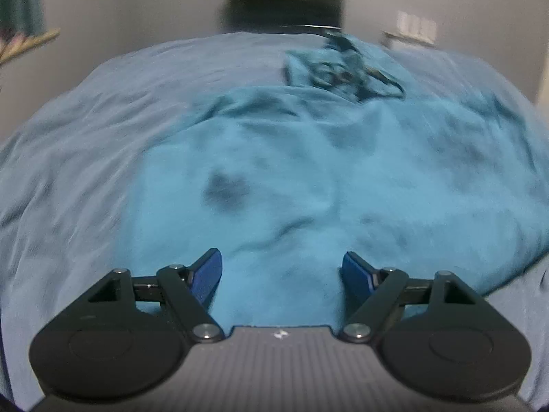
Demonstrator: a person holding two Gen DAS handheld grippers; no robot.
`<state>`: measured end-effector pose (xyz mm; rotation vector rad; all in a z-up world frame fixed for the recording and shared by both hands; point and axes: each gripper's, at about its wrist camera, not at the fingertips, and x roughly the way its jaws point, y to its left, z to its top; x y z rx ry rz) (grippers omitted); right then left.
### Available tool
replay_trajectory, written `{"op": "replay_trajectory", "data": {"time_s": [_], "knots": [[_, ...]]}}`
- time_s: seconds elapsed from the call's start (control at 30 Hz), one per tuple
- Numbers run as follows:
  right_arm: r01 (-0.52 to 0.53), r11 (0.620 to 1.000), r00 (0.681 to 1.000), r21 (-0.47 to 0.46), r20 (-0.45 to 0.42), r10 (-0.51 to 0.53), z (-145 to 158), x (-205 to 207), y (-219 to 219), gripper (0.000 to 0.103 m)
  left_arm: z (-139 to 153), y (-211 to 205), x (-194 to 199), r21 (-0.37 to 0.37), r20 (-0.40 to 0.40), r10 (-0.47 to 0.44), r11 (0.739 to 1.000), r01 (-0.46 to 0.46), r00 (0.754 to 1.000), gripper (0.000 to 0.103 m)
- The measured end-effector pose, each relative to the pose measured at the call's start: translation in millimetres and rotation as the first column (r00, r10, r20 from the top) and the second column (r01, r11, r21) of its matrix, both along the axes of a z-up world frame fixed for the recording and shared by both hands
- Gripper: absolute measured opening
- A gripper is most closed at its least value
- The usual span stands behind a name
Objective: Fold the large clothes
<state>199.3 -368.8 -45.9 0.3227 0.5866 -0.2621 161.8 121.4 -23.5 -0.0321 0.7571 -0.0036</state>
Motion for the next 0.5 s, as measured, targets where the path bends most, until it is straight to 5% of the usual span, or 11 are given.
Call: {"op": "replay_trajectory", "data": {"time_s": [0.17,0.33,0.43,0.5], "knots": [[-0.040,0.999,0.999,0.018,0.026,0.039,6.4,-19.0,5.8,0.071,17.4,18.6,-25.7,-0.062,0.020,0.094,0.994,-0.093,0.995,0.079],[-0.090,0.990,0.995,0.109,0.046,0.085,17.8,-50.8,1.9,0.085,30.1,35.6,-47.9,-0.212,0.034,0.180,0.962,-0.169,0.983,0.093],[-0.123,0.971,0.992,0.205,0.029,0.119,14.2,-56.5,1.4,0.089,24.4,51.7,-51.5,-0.377,-0.011,0.249,0.896,-0.235,0.968,0.096],[-0.163,0.944,0.986,0.287,0.027,0.162,8.1,-55.2,1.1,0.089,10.4,62.6,-45.8,-0.503,-0.098,0.254,0.821,-0.268,0.962,0.096]]}}
